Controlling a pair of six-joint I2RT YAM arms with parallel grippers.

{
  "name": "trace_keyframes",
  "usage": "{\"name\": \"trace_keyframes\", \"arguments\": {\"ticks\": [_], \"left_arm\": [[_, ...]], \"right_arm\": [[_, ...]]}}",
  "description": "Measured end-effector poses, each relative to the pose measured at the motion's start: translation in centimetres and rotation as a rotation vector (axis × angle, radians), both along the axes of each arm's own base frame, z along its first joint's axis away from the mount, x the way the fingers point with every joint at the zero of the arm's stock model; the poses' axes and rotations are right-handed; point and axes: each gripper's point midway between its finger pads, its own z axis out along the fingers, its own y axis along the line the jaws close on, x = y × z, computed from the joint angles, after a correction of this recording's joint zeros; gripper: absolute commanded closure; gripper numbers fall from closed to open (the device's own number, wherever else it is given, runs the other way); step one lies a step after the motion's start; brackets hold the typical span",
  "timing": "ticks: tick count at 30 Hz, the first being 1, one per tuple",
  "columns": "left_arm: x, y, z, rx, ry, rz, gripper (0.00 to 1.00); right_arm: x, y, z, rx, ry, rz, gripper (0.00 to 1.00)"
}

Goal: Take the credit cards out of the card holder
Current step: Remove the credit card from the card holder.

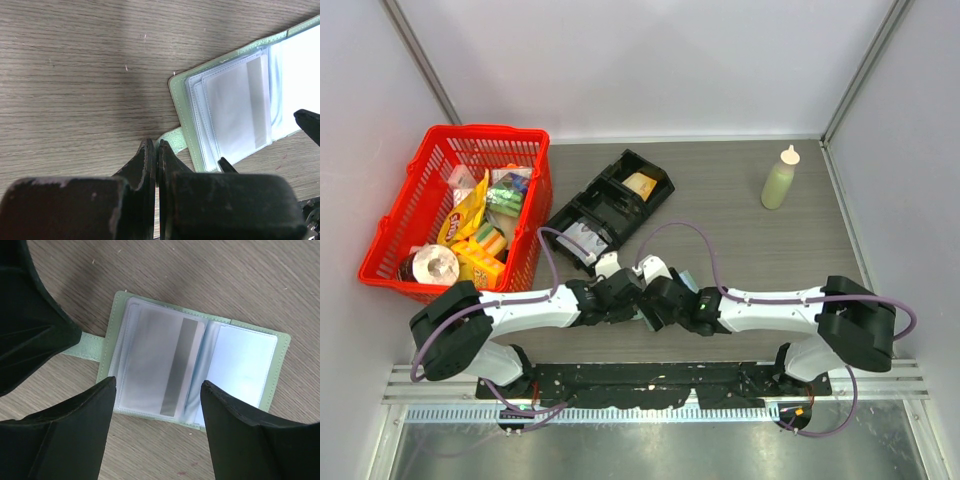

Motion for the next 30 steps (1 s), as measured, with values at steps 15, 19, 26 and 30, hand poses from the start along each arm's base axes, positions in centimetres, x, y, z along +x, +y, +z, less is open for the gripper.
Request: {"name": "trace_keyframes", "arguments": {"ticks": [15, 19, 26, 30], "left_arm": [[-0.1, 0.2, -0.1, 0.0, 0.002, 0.003, 1.0], [0.0, 0.3, -0.1, -0.002, 0.003, 0.008, 1.0], [-0.1, 0.1, 0.1, -0.011, 0.002, 0.007, 1.0], [-0.1, 0.2, 0.1, -0.007, 0.005, 0.006, 1.0]], "right_arm": [[0.2, -0.4, -1.5, -0.068, 0.004, -0.02, 0.27], [0.5, -1.0, -1.3, -0.116, -0.026, -0.042, 0.27], [0.8, -1.9, -0.7, -0.181, -0.081, -0.078, 0.28], [1.5, -2.9, -0.1, -0.223, -0.128, -0.113, 0.28]]}}
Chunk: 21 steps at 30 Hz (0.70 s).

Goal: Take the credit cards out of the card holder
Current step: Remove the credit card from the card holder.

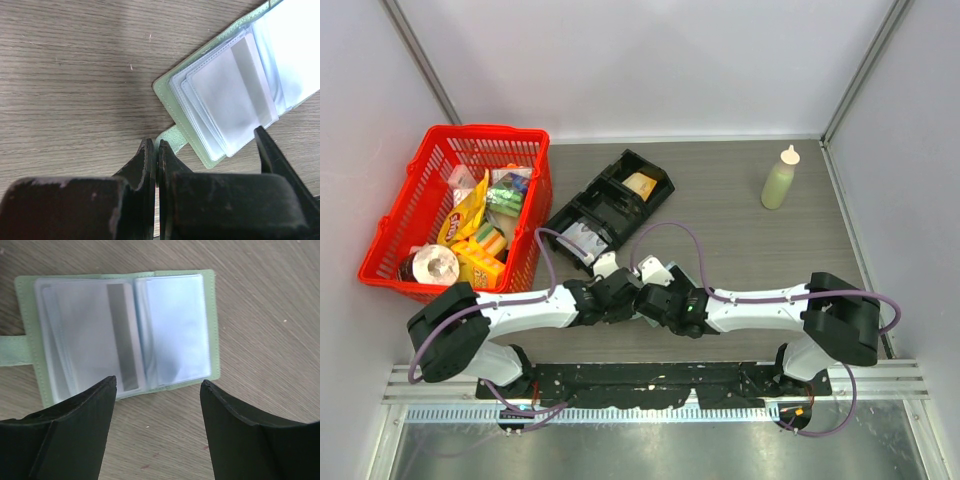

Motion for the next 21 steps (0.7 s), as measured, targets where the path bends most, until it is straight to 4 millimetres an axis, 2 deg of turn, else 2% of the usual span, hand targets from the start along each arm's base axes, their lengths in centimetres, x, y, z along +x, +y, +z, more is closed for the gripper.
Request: {"name": "trace_keyframes", "arguments": {"ticks": [8, 21], "left_arm": [[0.0, 0.0, 0.0, 0.002, 0.001, -0.001, 1.0], [-0.1, 0.1, 0.2, -0.001, -0.003, 0.001, 1.0]], "right_arm": [[0.5, -0.6, 0.6, -0.036, -0.033, -0.001, 0.27], [-1.7, 2.7, -0.7, 0.107, 0.113, 0.123, 0.26]]}}
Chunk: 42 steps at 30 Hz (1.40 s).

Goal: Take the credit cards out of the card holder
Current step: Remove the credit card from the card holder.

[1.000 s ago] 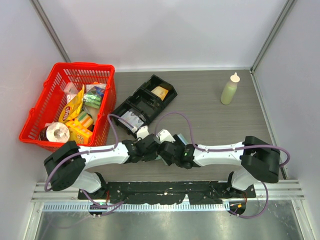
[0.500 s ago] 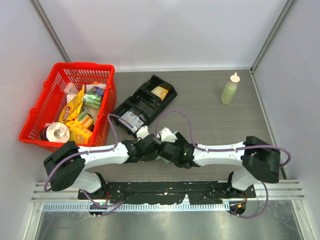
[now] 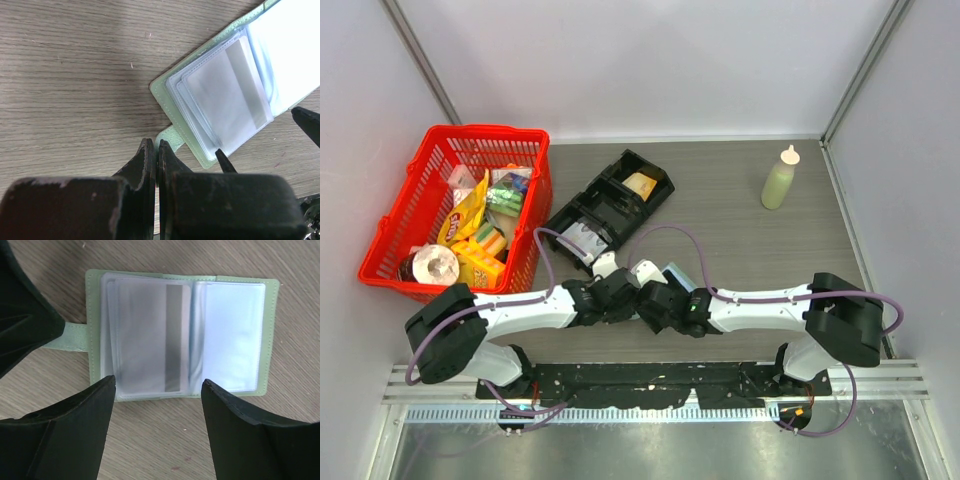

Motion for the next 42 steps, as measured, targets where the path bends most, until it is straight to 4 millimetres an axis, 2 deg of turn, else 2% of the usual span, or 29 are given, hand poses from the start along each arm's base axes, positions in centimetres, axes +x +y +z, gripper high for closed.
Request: {"name": "trace_keyframes", "arguments": {"ticks": [8, 24, 30, 36, 42], "left_arm": [[-0.2, 0.4, -0.3, 0.012, 0.008, -0.001, 1.0], [-0.6, 0.0, -0.3, 0.004, 0.021, -0.033, 1.0], [-0.8, -0.2, -0.3, 0.0, 0.023, -0.054, 1.0], [-1.0, -0.2, -0.4, 0.002, 0.031, -0.067, 1.0], [-1.1, -0.2, -0.4, 0.008, 0.031, -0.083, 1.0]], "right_arm": [[-0.3, 0.5, -0.8, 0.001, 0.019, 0.024, 0.27], [0.7, -0.7, -0.2, -0.043, -0.043, -0.005, 0.3], [1.5, -1.5, 0.9, -0.031, -0.058, -0.039, 0.3], [2.7, -1.4, 2.9, 0.04, -0.072, -0.075, 0.3], [4.2, -2.6, 3.1, 0.065, -0.049, -0.134, 0.3]]}}
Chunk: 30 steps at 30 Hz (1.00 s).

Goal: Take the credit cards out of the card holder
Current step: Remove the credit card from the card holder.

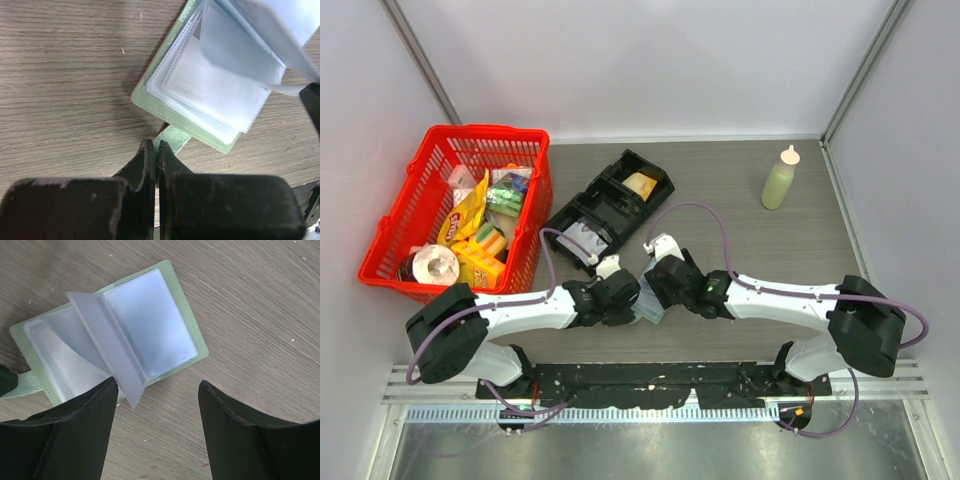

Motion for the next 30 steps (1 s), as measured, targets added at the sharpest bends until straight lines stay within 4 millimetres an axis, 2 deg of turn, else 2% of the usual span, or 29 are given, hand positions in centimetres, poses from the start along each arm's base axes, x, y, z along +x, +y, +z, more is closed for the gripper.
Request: {"name": "trace_keyframes", "arguments": {"ticks": [7, 11, 23, 27, 30], "left_arm": [[-0.2, 0.0, 0.0, 0.0, 0.006, -0.009, 1.0], [-0.2, 0.0, 0.0, 0.0, 0.006, -0.011, 1.0], [-0.4, 0.0, -0.1, 0.009, 0.006, -0.036, 1.0], [-0.5, 0.6, -0.3, 0.035, 0.01, -0.029, 0.99], [-0.5, 1.5, -0.4, 0.071, 0.005, -0.012, 0.96]], "right_arm": [[1.3, -1.0, 0.5, 0.06, 0.035, -0.056, 0.3], [1.4, -1.1, 0.3, 0.074, 0.057, -0.057, 0.3], [-0.4, 0.7, -0.6, 0.12, 0.159, 0.036, 0.28], [-1.5, 1.4, -0.5, 0.154, 0.201, 0.086, 0.27], [-2.3, 1.6, 0.1, 0.195, 0.23, 0.121, 0.27]]}}
